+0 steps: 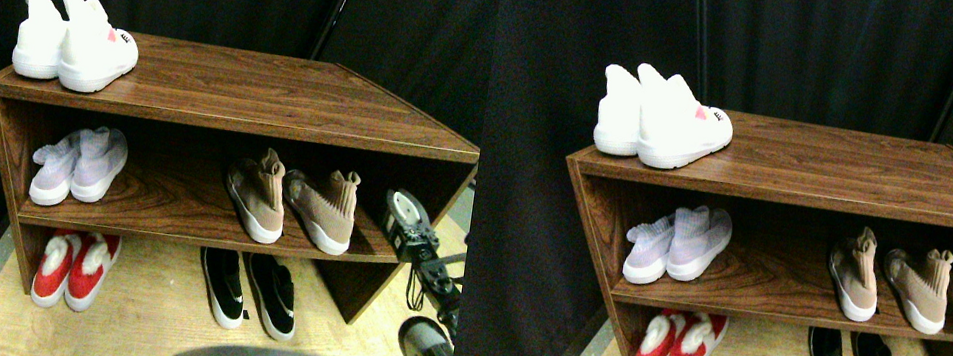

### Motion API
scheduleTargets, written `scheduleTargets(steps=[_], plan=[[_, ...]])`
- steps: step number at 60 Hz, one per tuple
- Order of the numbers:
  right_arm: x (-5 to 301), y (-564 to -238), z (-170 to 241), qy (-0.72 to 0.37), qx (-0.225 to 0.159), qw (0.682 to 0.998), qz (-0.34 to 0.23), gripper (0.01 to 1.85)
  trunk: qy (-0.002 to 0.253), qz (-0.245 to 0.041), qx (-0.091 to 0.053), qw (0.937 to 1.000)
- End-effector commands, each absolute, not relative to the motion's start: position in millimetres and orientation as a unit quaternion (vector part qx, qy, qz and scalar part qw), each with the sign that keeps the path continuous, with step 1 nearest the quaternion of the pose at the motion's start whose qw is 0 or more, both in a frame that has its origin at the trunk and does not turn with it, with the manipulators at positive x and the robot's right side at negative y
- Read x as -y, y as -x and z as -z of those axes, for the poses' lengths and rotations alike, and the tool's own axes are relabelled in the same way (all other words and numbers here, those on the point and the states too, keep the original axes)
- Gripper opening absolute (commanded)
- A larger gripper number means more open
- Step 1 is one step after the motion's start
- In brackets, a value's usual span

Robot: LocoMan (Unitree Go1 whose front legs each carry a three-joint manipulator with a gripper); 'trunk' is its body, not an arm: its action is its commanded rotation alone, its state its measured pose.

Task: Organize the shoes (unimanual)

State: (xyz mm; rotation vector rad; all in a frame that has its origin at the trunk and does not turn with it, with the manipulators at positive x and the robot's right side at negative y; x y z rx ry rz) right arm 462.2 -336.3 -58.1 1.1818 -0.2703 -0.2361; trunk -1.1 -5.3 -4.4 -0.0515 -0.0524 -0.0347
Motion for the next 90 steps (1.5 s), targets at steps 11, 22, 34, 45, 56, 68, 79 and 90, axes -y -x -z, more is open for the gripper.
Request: scheduleTargets(steps=[11, 22, 34, 45, 56, 68, 79, 90], plan=[[343, -494, 74, -0.556, 0.11, 0.815, 0.121, 0.06, 0.041, 0.009, 0.022, 0.9989], [334, -501, 85, -0.57, 0.107, 0.804, 0.133, 0.06, 0.048, 0.001, 0.022, 0.9986], [321, -509, 93, -0.574, 0.091, 0.803, 0.128, 0.06, 0.052, -0.008, 0.018, 0.9985], [306, -507, 93, -0.581, 0.087, 0.799, 0.131, 0.06, 0.056, -0.013, 0.017, 0.9982], [294, -510, 95, -0.606, 0.094, 0.778, 0.135, 0.06, 0.061, -0.018, 0.015, 0.9979], [284, -512, 98, -0.604, 0.087, 0.78, 0.142, 0.06, 0.066, -0.022, 0.014, 0.9975], [279, -516, 99, -0.599, 0.081, 0.786, 0.13, 0.06, 0.068, -0.024, 0.012, 0.9973], [276, -516, 97, -0.605, 0.077, 0.783, 0.126, 0.06, 0.067, -0.023, 0.011, 0.9974]])
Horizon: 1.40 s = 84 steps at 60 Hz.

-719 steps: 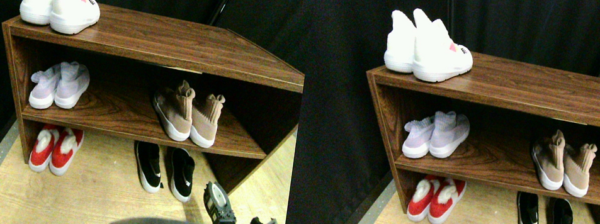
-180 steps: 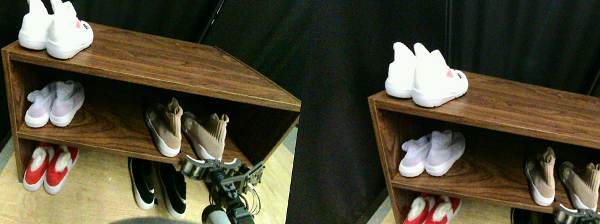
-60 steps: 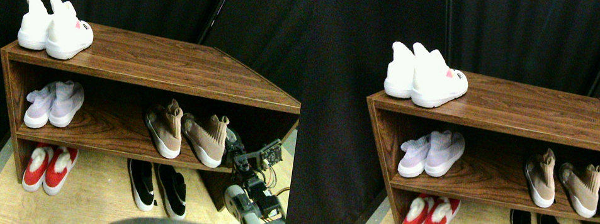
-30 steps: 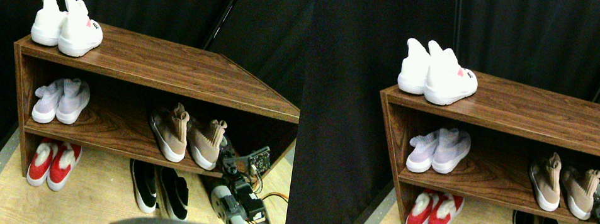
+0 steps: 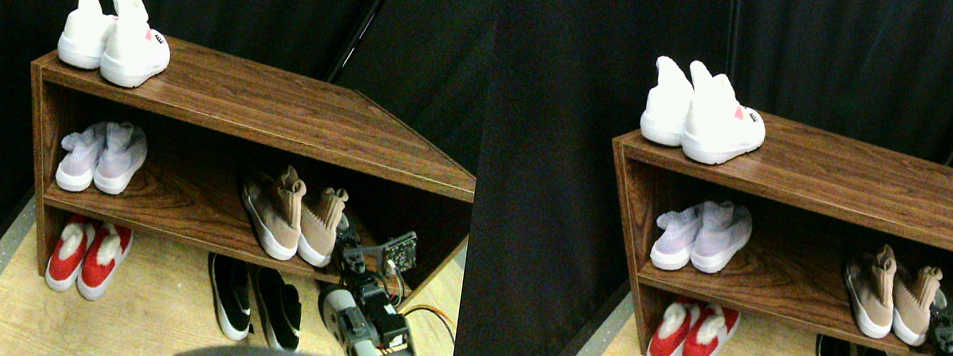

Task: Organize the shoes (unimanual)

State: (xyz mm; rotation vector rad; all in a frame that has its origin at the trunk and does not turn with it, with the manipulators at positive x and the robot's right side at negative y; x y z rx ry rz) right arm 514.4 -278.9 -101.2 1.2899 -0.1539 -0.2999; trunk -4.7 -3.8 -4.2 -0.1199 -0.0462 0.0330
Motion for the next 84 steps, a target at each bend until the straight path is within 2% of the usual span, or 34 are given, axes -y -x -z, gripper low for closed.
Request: scheduleTargets(steps=[1, 12, 43, 55, 61, 70, 75, 80, 84], plan=[[276, -517, 97, -0.605, 0.075, 0.783, 0.124, 0.06, 0.067, -0.022, 0.011, 0.9975], [274, -514, 96, -0.621, 0.078, 0.77, 0.129, 0.06, 0.065, -0.021, 0.011, 0.9976], [277, -507, 95, -0.618, 0.068, 0.774, 0.116, 0.06, 0.058, -0.017, 0.01, 0.9981], [285, -505, 89, -0.609, 0.096, 0.777, 0.127, 0.06, 0.052, -0.009, 0.014, 0.9985], [291, -502, 82, -0.593, 0.093, 0.794, 0.101, 0.06, 0.048, -0.004, 0.015, 0.9987], [294, -487, 66, -0.59, 0.098, 0.798, 0.078, 0.06, 0.045, 0.003, 0.014, 0.9989], [296, -473, 57, -0.595, 0.096, 0.797, 0.045, 0.06, 0.043, 0.007, 0.012, 0.999], [298, -460, 51, -0.579, 0.094, 0.81, 0.025, 0.06, 0.041, 0.011, 0.01, 0.999], [298, -453, 49, -0.584, 0.096, 0.806, 0.023, 0.06, 0.04, 0.014, 0.007, 0.9991]])
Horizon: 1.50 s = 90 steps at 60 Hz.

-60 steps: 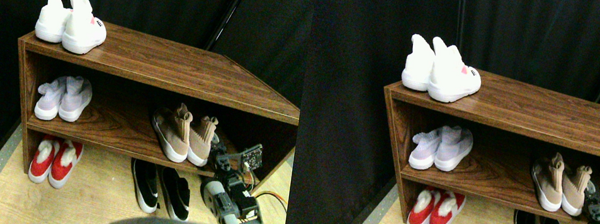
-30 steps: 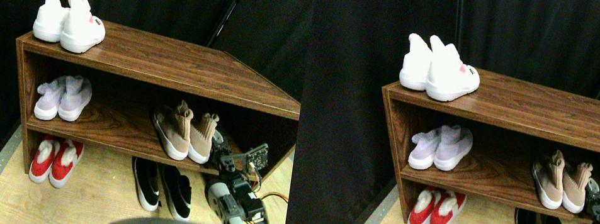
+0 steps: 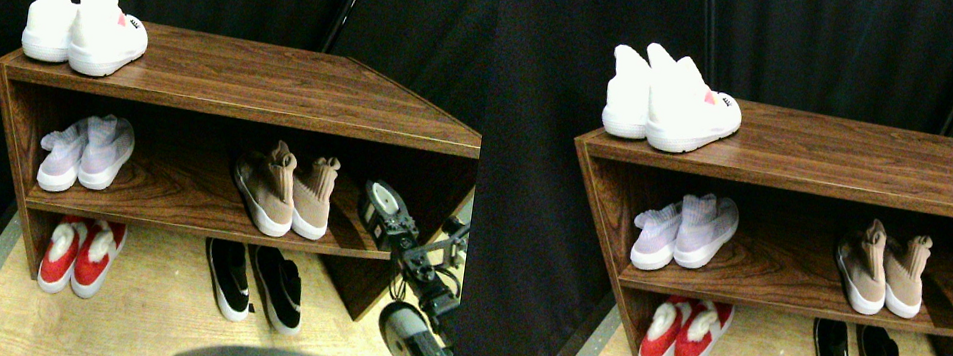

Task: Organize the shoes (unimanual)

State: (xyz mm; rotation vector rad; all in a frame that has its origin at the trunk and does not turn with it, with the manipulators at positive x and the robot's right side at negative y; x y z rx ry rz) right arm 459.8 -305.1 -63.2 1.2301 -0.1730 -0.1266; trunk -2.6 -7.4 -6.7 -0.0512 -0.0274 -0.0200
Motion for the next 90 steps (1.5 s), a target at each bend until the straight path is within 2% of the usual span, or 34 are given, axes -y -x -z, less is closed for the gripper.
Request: scheduleTargets(steps=[1, 4, 15, 25, 30, 43, 45, 51, 59, 66, 70, 75, 79, 90], plan=[[298, -445, 48, -0.576, 0.095, 0.812, 0.01, 0.06, 0.04, 0.014, 0.007, 0.9991], [299, -438, 47, -0.579, 0.091, 0.81, -0.011, 0.06, 0.039, 0.016, 0.006, 0.9991], [301, -410, 51, -0.587, 0.104, 0.803, -0.022, 0.06, 0.037, 0.017, 0.0, 0.9992], [305, -395, 62, -0.571, 0.092, 0.814, -0.05, 0.06, 0.035, 0.016, -0.009, 0.9992], [306, -390, 71, -0.564, 0.089, 0.82, -0.051, 0.06, 0.033, 0.016, -0.014, 0.9992], [303, -383, 94, -0.596, 0.067, 0.799, -0.039, 0.06, 0.033, 0.015, -0.022, 0.9991], [302, -381, 102, -0.611, 0.066, 0.789, -0.024, 0.06, 0.033, 0.014, -0.024, 0.9991], [301, -379, 113, -0.61, 0.059, 0.79, -0.013, 0.06, 0.034, 0.012, -0.027, 0.999], [301, -384, 131, -0.627, 0.035, 0.778, -0.02, 0.06, 0.035, 0.009, -0.031, 0.9989], [301, -390, 148, -0.635, 0.023, 0.772, 0.013, 0.06, 0.036, 0.006, -0.031, 0.9988], [303, -399, 159, -0.639, 0.008, 0.769, 0.014, 0.06, 0.037, 0.005, -0.031, 0.9988], [304, -408, 169, -0.654, 0.006, 0.756, 0.036, 0.06, 0.038, 0.002, -0.033, 0.9987], [307, -416, 177, -0.653, -0.001, 0.756, 0.039, 0.06, 0.039, 0.0, -0.033, 0.9987], [311, -436, 194, -0.656, 0.006, 0.749, 0.098, 0.06, 0.041, -0.004, -0.034, 0.9986]])
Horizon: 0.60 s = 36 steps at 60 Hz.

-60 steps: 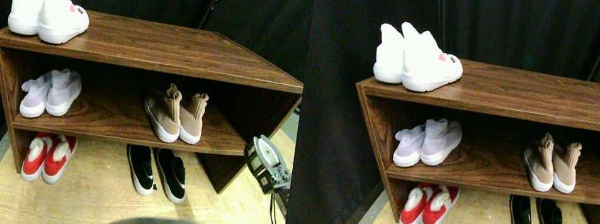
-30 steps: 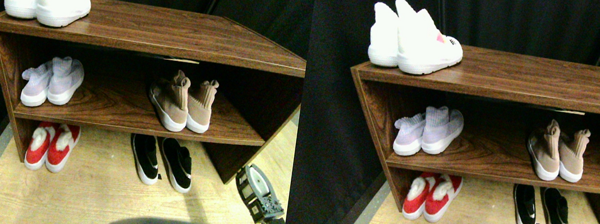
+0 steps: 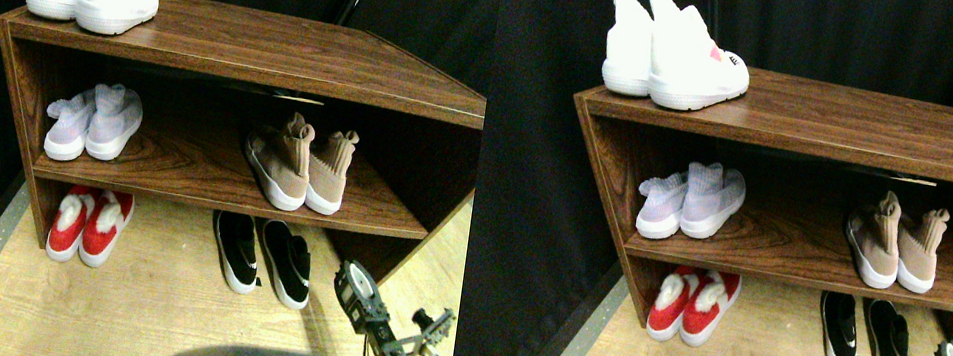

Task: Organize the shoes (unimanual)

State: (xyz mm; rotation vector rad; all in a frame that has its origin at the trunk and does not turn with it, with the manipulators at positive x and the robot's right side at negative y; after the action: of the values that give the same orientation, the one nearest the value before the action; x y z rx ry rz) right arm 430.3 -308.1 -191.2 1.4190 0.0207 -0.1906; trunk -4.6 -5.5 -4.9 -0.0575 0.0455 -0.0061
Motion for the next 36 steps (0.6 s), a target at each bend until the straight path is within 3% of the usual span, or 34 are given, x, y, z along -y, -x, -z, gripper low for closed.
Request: scheduleTargets(steps=[1, 21, 36], plan=[[312, -439, 197, -0.66, 0.006, 0.745, 0.103, 0.06, 0.041, -0.004, -0.034, 0.9986], [324, -466, 228, -0.666, -0.004, 0.733, 0.14, 0.06, 0.039, -0.008, -0.035, 0.9986], [314, -477, 241, -0.664, -0.014, 0.728, 0.169, 0.06, 0.044, -0.017, -0.036, 0.9982]])
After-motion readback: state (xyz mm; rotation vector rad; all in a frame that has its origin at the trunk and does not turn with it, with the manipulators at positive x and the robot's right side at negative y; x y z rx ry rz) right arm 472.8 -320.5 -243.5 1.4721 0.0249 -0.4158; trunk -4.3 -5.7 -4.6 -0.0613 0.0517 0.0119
